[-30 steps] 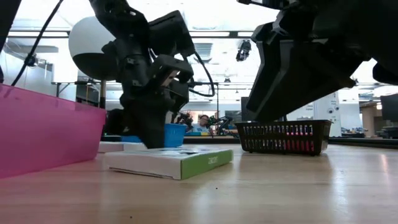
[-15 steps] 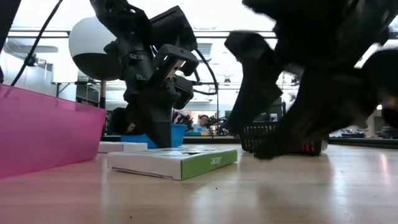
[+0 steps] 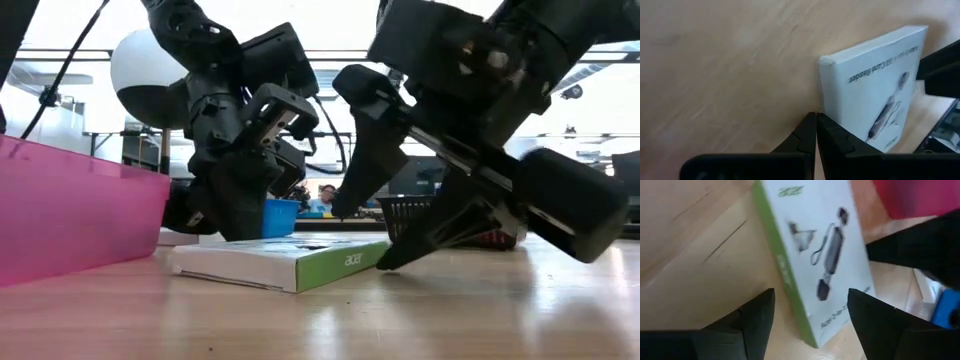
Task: Pick and place items into bin
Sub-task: Put the bottom white card reader box into the blue bin
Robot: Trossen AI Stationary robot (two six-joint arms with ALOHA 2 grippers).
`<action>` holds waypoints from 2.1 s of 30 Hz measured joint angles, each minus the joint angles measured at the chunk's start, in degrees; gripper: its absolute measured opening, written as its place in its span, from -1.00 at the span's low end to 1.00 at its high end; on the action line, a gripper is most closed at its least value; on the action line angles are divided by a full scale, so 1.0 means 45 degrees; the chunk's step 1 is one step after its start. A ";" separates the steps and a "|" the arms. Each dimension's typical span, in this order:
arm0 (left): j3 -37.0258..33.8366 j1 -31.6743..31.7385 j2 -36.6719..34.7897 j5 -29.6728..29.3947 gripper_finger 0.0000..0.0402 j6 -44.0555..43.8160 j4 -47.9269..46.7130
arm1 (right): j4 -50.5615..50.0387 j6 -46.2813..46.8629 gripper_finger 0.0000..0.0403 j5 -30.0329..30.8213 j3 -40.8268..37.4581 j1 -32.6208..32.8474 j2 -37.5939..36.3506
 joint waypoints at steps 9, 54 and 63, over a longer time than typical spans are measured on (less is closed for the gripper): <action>0.0011 -0.0010 0.0304 0.0466 -1.00 -0.0082 0.0335 | 0.0943 -0.1477 0.18 -0.0449 -0.0666 -0.0059 -0.0058; 0.0047 -0.0010 0.0238 0.4863 -1.00 0.4009 0.0271 | 0.1326 -0.3294 0.09 0.0750 0.0893 0.0024 -0.0228; 0.0150 -0.0005 0.0192 0.5574 -1.00 0.4579 0.0561 | 0.1841 -0.3293 0.09 0.1387 0.1130 -0.0137 -0.0986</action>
